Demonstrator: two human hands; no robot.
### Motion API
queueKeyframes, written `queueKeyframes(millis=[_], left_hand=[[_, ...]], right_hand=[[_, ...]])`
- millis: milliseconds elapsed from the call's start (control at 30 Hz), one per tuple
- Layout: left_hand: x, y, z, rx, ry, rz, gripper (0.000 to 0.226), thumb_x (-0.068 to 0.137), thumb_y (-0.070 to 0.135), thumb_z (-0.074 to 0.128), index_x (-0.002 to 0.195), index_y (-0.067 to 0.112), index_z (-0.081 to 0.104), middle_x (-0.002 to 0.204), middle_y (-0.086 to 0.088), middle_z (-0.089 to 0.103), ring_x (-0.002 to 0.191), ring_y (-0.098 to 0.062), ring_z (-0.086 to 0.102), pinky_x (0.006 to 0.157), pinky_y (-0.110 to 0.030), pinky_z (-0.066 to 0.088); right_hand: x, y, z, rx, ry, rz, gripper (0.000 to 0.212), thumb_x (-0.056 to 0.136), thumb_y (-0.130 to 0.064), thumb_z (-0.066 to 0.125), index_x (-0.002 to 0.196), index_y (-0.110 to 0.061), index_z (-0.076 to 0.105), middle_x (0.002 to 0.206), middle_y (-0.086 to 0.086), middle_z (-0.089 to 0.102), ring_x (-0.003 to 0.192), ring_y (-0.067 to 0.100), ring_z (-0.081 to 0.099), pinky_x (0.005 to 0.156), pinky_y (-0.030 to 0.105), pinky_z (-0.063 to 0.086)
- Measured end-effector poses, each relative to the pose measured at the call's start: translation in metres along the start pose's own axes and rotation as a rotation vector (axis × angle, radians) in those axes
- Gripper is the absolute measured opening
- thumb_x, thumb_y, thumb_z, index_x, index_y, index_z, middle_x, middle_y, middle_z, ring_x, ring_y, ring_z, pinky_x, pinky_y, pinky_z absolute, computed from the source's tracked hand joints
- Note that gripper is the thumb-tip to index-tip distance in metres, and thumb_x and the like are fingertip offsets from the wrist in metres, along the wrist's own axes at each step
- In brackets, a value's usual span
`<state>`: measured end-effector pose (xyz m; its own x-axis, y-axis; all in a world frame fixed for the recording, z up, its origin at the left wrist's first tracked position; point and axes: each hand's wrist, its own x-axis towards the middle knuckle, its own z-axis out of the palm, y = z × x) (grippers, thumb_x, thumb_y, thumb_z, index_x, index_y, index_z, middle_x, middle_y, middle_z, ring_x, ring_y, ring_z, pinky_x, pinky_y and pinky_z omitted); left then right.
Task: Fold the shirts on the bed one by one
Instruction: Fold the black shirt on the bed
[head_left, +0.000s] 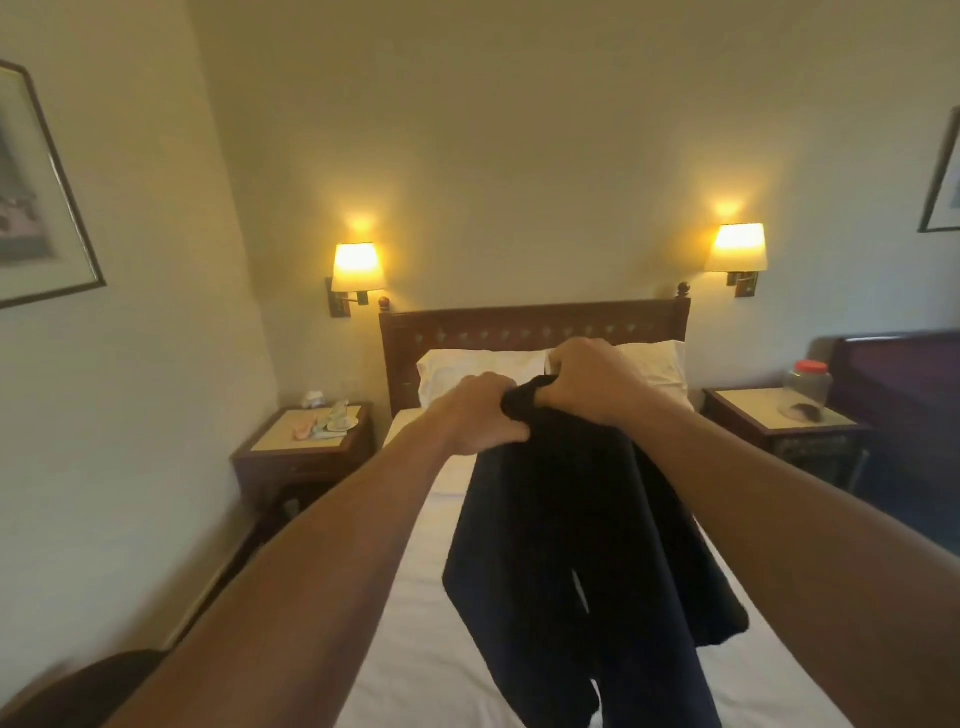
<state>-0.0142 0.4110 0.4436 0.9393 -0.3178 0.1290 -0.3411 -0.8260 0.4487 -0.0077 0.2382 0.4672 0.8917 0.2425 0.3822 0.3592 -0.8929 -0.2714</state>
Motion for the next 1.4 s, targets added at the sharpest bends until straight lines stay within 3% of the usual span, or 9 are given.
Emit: queueKeyframes(millis=[133, 267, 467, 667, 833, 1000, 1067, 1233, 1400], left_hand=[[-0.005, 0.002, 0.007, 0.137, 0.182, 0.100, 0.008, 0.092, 0.023, 0.066, 0.100, 0.022, 0.067, 0.088, 0.005, 0.063, 0.082, -0.015, 0.062, 0.062, -0.023, 0.041], [-0.002, 0.006, 0.018, -0.003, 0.192, 0.126, 0.013, 0.092, 0.015, 0.059, 0.086, 0.020, 0.069, 0.087, 0.004, 0.065, 0.083, -0.014, 0.062, 0.070, -0.027, 0.042], [-0.003, -0.004, 0.029, 0.042, 0.177, 0.043, 0.019, 0.094, 0.007, 0.056, 0.092, 0.015, 0.072, 0.092, 0.004, 0.060, 0.089, -0.011, 0.057, 0.068, -0.019, 0.037], [-0.015, -0.034, 0.036, 0.080, 0.303, -0.142, 0.035, 0.090, -0.004, 0.054, 0.097, 0.026, 0.070, 0.109, 0.001, 0.067, 0.105, -0.018, 0.060, 0.092, -0.035, 0.050], [-0.022, -0.037, 0.044, -0.050, 0.305, -0.159, 0.026, 0.095, 0.005, 0.049, 0.086, 0.013, 0.072, 0.091, -0.009, 0.067, 0.093, -0.025, 0.061, 0.079, -0.042, 0.051], [-0.048, -0.046, 0.060, 0.362, 0.074, -0.085, 0.045, 0.087, 0.075, 0.056, 0.103, 0.033, 0.058, 0.092, 0.012, 0.062, 0.082, -0.010, 0.060, 0.067, -0.030, 0.048], [-0.053, -0.044, 0.070, 0.409, 0.115, -0.078, 0.040, 0.089, 0.068, 0.059, 0.102, 0.031, 0.059, 0.092, 0.010, 0.064, 0.080, -0.010, 0.061, 0.064, -0.028, 0.047], [-0.057, -0.029, 0.090, -0.093, 0.311, -0.114, 0.015, 0.098, 0.037, 0.063, 0.095, 0.024, 0.072, 0.083, 0.003, 0.070, 0.076, -0.018, 0.068, 0.073, -0.038, 0.053], [-0.065, -0.046, 0.095, -0.140, 0.257, -0.318, 0.018, 0.100, 0.032, 0.062, 0.097, 0.019, 0.074, 0.091, -0.003, 0.071, 0.089, -0.023, 0.066, 0.088, -0.046, 0.051]], right_hand=[[-0.025, 0.041, 0.023, 0.225, -0.211, 0.064, 0.031, 0.084, -0.046, 0.076, 0.093, -0.018, 0.066, 0.085, -0.003, 0.065, 0.078, 0.012, 0.059, 0.073, 0.027, 0.050], [-0.069, 0.108, 0.097, 0.194, -0.420, 0.170, 0.015, 0.094, -0.027, 0.067, 0.102, -0.014, 0.067, 0.100, 0.006, 0.070, 0.093, 0.026, 0.065, 0.092, 0.050, 0.053], [-0.105, 0.124, 0.124, 0.511, -0.202, 0.420, 0.017, 0.101, -0.020, 0.058, 0.093, -0.007, 0.065, 0.089, 0.017, 0.066, 0.081, 0.029, 0.060, 0.070, 0.037, 0.045], [-0.081, 0.121, 0.090, 0.757, 0.096, 0.458, 0.025, 0.093, -0.032, 0.069, 0.094, -0.007, 0.068, 0.085, 0.017, 0.068, 0.077, 0.031, 0.062, 0.070, 0.042, 0.051], [-0.083, 0.136, 0.070, 0.572, 0.045, 0.233, 0.027, 0.095, -0.037, 0.065, 0.090, -0.011, 0.068, 0.084, 0.010, 0.068, 0.078, 0.025, 0.064, 0.073, 0.035, 0.052], [-0.098, 0.154, 0.068, 0.213, -0.059, -0.109, 0.027, 0.094, -0.041, 0.061, 0.103, -0.017, 0.065, 0.095, -0.001, 0.064, 0.086, 0.019, 0.060, 0.077, 0.038, 0.052], [-0.108, 0.167, 0.077, 0.048, -0.118, -0.191, 0.024, 0.089, -0.028, 0.064, 0.108, -0.014, 0.062, 0.101, 0.002, 0.062, 0.093, 0.023, 0.058, 0.079, 0.043, 0.052], [-0.145, 0.217, 0.116, 0.042, -0.055, 0.027, 0.018, 0.083, -0.009, 0.065, 0.099, -0.008, 0.058, 0.094, 0.001, 0.047, 0.092, 0.026, 0.048, 0.071, 0.035, 0.041], [-0.172, 0.245, 0.148, 0.181, -0.207, 0.240, 0.011, 0.093, -0.022, 0.066, 0.097, -0.012, 0.062, 0.091, 0.006, 0.059, 0.082, 0.027, 0.058, 0.070, 0.038, 0.050]])
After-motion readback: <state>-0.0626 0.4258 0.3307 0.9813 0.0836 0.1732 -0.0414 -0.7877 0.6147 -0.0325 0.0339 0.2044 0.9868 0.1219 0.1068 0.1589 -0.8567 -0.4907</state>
